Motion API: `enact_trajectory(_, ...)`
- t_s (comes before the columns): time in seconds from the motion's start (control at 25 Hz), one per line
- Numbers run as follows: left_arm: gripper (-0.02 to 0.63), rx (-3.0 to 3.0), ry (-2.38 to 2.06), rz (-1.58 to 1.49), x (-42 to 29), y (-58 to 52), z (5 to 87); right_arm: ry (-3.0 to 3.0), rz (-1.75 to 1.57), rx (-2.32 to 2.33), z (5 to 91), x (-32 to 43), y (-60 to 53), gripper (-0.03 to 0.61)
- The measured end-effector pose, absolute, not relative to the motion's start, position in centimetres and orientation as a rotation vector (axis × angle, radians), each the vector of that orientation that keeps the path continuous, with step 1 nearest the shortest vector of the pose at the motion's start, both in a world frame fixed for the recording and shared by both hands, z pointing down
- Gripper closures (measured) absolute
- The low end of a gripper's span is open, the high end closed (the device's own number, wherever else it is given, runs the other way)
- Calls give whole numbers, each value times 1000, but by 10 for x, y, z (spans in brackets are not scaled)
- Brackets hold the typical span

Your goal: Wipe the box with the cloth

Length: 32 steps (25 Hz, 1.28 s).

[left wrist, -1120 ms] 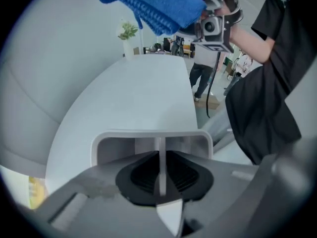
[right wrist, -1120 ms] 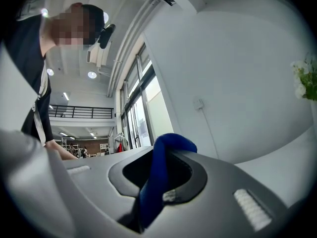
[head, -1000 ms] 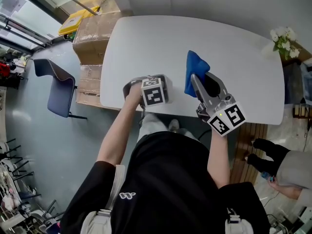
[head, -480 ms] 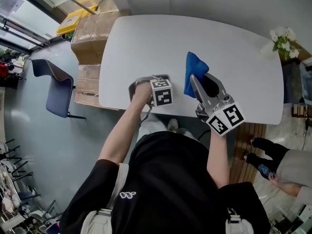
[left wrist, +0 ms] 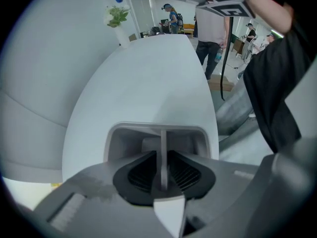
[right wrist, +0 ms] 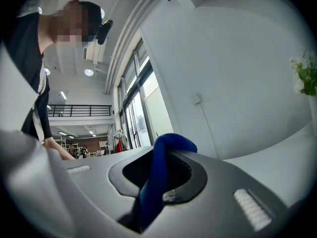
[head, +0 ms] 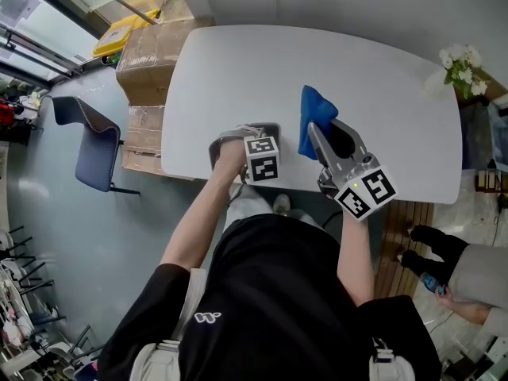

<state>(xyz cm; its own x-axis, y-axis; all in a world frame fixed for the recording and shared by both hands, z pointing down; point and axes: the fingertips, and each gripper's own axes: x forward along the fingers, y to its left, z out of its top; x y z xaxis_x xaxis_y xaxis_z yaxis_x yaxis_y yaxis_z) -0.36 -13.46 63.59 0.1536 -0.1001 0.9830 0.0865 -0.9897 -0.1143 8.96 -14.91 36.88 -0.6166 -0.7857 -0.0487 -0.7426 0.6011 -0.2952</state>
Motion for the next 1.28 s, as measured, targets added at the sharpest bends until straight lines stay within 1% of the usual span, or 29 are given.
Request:
enact_trajectory(0.12, 511, -2301, 69, -1926, -5, -138, 626, 2659, -371, -1268, 370, 89, -150, 523)
enact_trajectory(0.28, 511, -2430, 212, -1830, -8, -142, 608, 2662, -372, -1262, 370, 85, -151, 523)
enact_trajectory(0.48, 514, -2678, 560, -1462, 6, -163, 553, 2668, -378, -1264, 372, 82, -154, 523)
enact_trajectory(0.6, 523, -2717, 721, -1246, 12, -175, 513, 2668, -378, -1270, 372, 78, -155, 523)
enact_trajectory(0.64, 540, -2721, 776, -1183, 13, -178, 501, 2665, -376, -1277, 372, 78, -156, 523)
enact_trajectory(0.72, 552, -2734, 896, -1049, 13, -183, 478, 2658, -367, -1298, 370, 77, -157, 523)
enact_trajectory(0.84, 614, -2755, 1063, -844, 11, -189, 445, 2645, -345, -1333, 363, 78, -159, 523)
enact_trajectory(1.08, 614, -2797, 1342, -480, 5, -196, 392, 2632, -300, -1366, 349, 72, -163, 523)
enact_trajectory(1.28, 614, -2777, 1488, -306, 5, -191, 373, 2604, -287, -1432, 343, 69, -167, 523)
